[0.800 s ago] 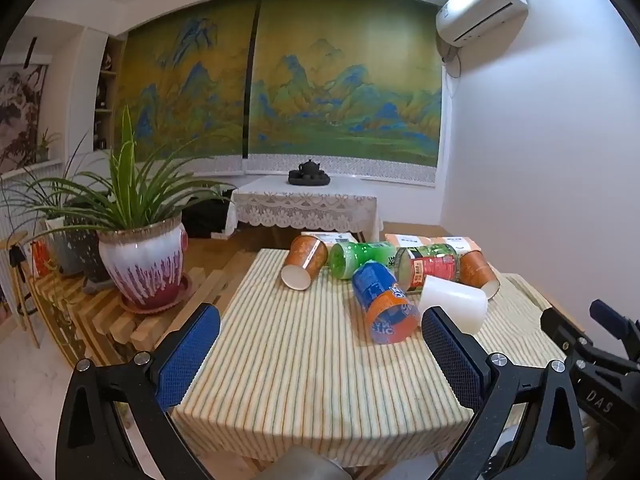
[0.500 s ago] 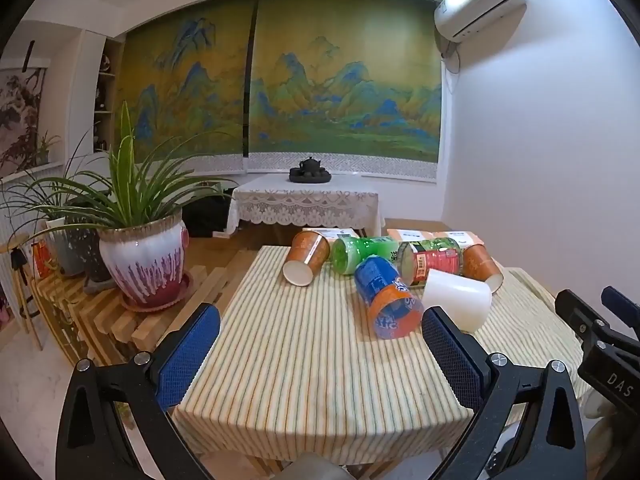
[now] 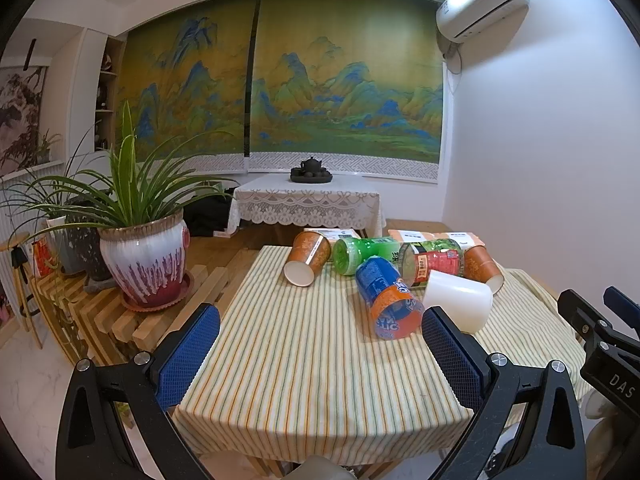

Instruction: Flip cup upside down

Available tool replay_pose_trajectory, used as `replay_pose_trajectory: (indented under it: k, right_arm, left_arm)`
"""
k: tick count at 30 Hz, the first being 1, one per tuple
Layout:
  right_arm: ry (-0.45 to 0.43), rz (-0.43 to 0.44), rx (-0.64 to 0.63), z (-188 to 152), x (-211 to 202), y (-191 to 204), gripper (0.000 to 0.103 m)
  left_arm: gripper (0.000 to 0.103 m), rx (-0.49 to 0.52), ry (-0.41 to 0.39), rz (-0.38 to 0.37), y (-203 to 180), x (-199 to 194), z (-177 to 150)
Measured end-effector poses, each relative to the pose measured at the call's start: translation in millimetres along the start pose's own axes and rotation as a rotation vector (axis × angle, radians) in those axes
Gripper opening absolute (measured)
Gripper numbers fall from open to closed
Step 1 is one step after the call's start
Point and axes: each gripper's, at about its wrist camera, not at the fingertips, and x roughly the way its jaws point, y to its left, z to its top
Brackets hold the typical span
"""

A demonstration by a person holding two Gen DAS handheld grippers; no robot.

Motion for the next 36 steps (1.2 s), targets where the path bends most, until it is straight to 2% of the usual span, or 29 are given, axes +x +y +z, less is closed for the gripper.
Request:
replay_pose_trajectory:
  k: [36]
  right_arm:
    - [0.021, -0.009, 0.001, -4.7, 9.8, -5.6, 0.091]
  left_arm:
    - [0.102, -0.011, 0.021, -0.009, 0.6, 10.4, 0.5]
